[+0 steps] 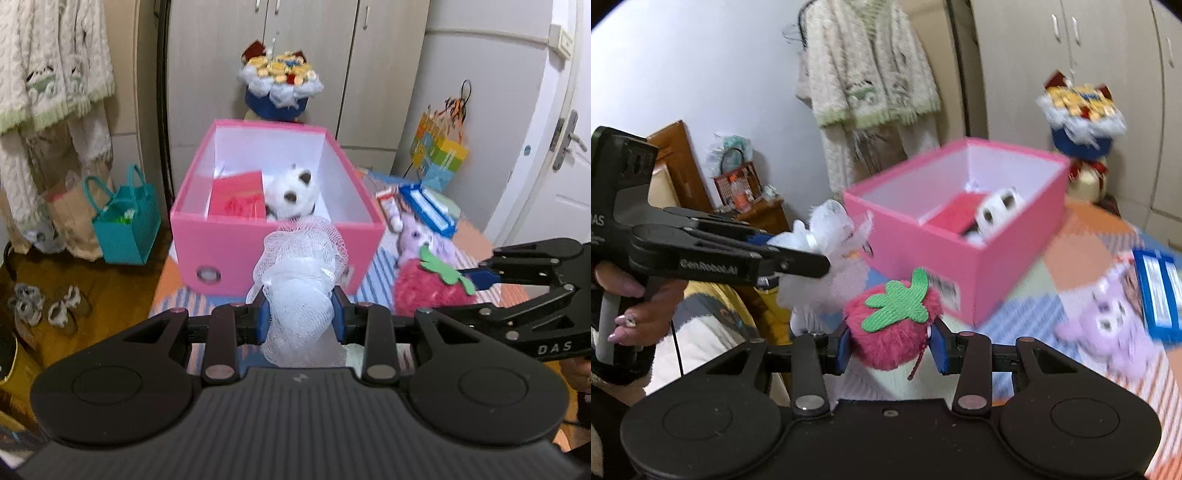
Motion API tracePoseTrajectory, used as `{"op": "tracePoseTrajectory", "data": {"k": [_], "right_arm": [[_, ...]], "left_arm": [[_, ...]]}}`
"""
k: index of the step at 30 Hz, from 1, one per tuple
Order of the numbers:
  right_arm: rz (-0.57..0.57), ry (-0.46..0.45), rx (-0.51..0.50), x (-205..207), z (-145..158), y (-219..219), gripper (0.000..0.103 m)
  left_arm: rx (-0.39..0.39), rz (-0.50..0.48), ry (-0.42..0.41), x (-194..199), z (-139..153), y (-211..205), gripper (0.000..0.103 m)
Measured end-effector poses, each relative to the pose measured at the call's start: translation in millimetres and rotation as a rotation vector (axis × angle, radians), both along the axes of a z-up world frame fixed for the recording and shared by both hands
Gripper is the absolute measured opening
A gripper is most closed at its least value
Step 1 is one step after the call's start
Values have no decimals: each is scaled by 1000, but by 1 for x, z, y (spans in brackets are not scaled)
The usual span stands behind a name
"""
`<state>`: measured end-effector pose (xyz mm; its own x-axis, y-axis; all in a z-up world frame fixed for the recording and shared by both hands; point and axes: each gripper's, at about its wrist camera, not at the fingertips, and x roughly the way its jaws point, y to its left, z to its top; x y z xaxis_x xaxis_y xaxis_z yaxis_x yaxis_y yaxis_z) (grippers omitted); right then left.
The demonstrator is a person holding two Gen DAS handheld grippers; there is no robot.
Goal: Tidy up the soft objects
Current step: 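Lift the bath puff with the left gripper while the right gripper lifts the strawberry plush, then lower both items into the pink box and open both grippers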
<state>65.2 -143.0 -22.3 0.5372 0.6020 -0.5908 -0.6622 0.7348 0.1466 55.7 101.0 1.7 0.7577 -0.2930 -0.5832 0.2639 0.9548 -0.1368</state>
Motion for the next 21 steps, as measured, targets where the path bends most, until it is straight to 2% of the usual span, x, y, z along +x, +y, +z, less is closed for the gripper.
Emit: {"op": "tracePoseTrajectory", "data": {"k": [6, 9, 12, 15, 19, 21], "right_arm": [[9, -74, 45, 35, 28, 15, 47], [2, -91, 71, 71, 35, 15, 47], [-32, -52, 96, 120, 32, 14, 47], [-46, -28, 80, 161, 28, 20, 47], [-94, 52, 68, 210, 23, 27, 47], [-100, 110, 59, 233, 19, 30, 47]], "left_arm": [[2, -16, -72, 32, 27, 3, 31], [27, 43, -75, 63, 30, 2, 31], [49, 79, -63, 103, 25, -1, 31], [65, 99, -64, 141, 22, -8, 31], [76, 78, -32, 183, 16, -15, 31], [108, 55, -20, 203, 11, -22, 31]]}}
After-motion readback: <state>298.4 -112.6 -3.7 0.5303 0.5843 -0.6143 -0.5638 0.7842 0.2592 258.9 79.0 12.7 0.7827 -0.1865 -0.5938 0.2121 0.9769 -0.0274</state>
